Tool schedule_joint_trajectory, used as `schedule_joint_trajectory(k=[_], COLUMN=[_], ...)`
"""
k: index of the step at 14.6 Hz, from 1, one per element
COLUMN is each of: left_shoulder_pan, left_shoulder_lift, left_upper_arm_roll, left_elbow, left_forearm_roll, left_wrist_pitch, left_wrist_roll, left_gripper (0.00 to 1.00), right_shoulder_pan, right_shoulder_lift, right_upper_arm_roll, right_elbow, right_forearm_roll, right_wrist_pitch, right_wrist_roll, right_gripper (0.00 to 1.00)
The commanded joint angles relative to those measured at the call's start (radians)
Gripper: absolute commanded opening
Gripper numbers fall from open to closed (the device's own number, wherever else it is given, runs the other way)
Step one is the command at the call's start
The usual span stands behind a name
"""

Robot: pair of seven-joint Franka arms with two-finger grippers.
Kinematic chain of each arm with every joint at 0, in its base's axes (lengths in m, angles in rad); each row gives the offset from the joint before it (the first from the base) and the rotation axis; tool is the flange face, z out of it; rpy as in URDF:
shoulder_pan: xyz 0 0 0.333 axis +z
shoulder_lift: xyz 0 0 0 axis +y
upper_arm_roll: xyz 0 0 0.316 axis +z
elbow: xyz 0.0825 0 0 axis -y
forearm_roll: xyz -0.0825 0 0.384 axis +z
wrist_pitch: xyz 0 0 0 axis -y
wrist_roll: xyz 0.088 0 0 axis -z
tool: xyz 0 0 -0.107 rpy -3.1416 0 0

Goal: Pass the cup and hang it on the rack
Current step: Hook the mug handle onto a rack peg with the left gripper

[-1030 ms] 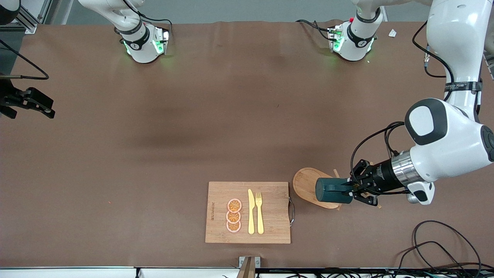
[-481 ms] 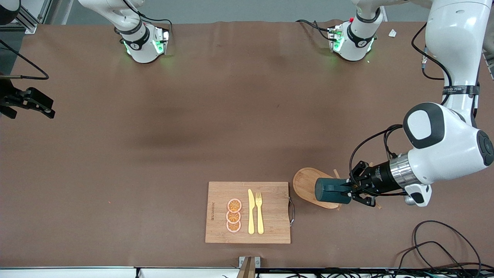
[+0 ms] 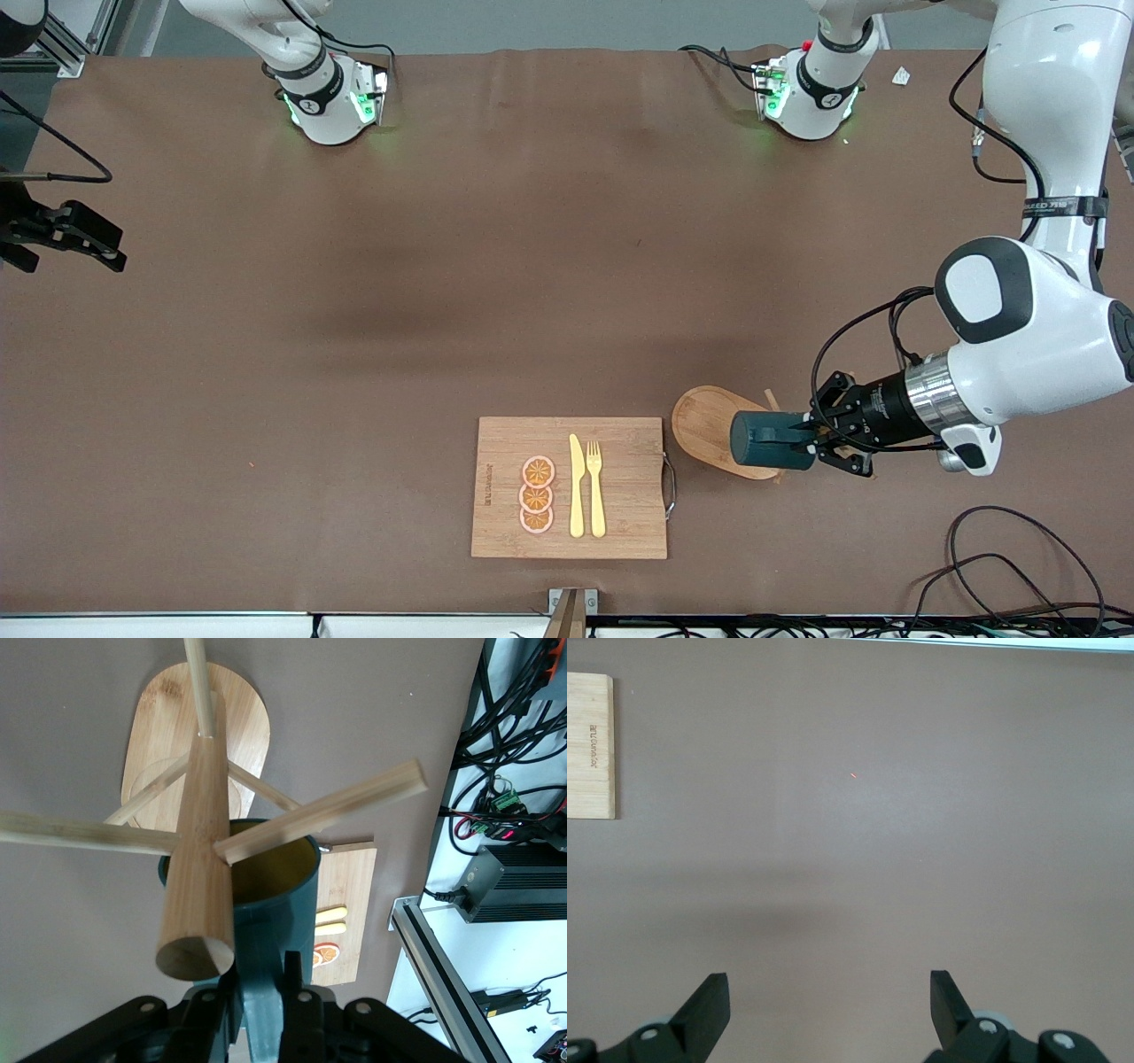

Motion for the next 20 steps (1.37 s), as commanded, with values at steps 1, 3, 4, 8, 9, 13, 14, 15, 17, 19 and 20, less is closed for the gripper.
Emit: schedule_joint_trajectory(k=[1,3,4,8,9,13,14,15,17,19,20], left_shoulder_pan=[0.005,0.002,0.002,-0.006,-0.006,-0.006,0.002,0.002,0.002,0.002,0.005], left_shoulder_lift=[0.003,-0.003,-0.009,-0.054,-0.069,-0.144,-0.155,-0.175,-0.210,-0.242,-0.265], left_upper_arm_roll=[-0.008,-0.012,-0.017,-0.032,-0.043,-0.109,-0.130,-0.141,-0.146,-0.140,-0.141], left_elbow=[0.002,0.002,0.004,0.009,0.009,0.009,0.009,0.009,0.007,0.009,0.009], left_forearm_roll=[-0.010,-0.009,-0.009,-0.004,0.002,0.107,0.155,0.207,0.281,0.340,0.380], left_wrist_pitch=[0.001,0.001,0.001,-0.042,-0.056,-0.126,-0.161,-0.193,-0.261,-0.359,-0.399], left_wrist_roll=[0.008,0.005,0.003,0.005,0.006,0.047,0.093,0.157,0.321,0.522,0.617], left_gripper=[0.83,1.00,1.00,1.00,1.00,1.00,1.00,1.00,1.00,1.00,1.00], right_shoulder_pan=[-0.009,-0.010,-0.010,-0.021,-0.041,-0.075,-0.078,-0.078,-0.078,-0.079,-0.079], right_shoulder_lift=[-0.008,-0.008,-0.008,-0.005,-0.004,-0.002,-0.002,-0.002,-0.002,-0.001,-0.001], right_upper_arm_roll=[0.001,0.000,0.000,-0.005,-0.005,-0.005,-0.005,-0.005,-0.005,-0.005,-0.005], right_elbow=[-0.001,-0.003,-0.003,-0.003,-0.003,-0.005,-0.005,-0.005,-0.005,-0.003,-0.004], right_forearm_roll=[0.005,0.005,0.005,0.076,0.107,0.121,0.121,0.121,0.121,0.121,0.121], right_wrist_pitch=[-0.003,-0.003,-0.003,0.005,0.006,0.008,0.009,0.009,0.009,0.011,0.009], right_wrist_roll=[-0.007,-0.007,-0.007,-0.015,-0.041,-0.113,-0.113,-0.113,-0.113,-0.113,-0.113], right_gripper=[1.00,1.00,1.00,1.00,1.00,1.00,1.00,1.00,1.00,1.00,1.00])
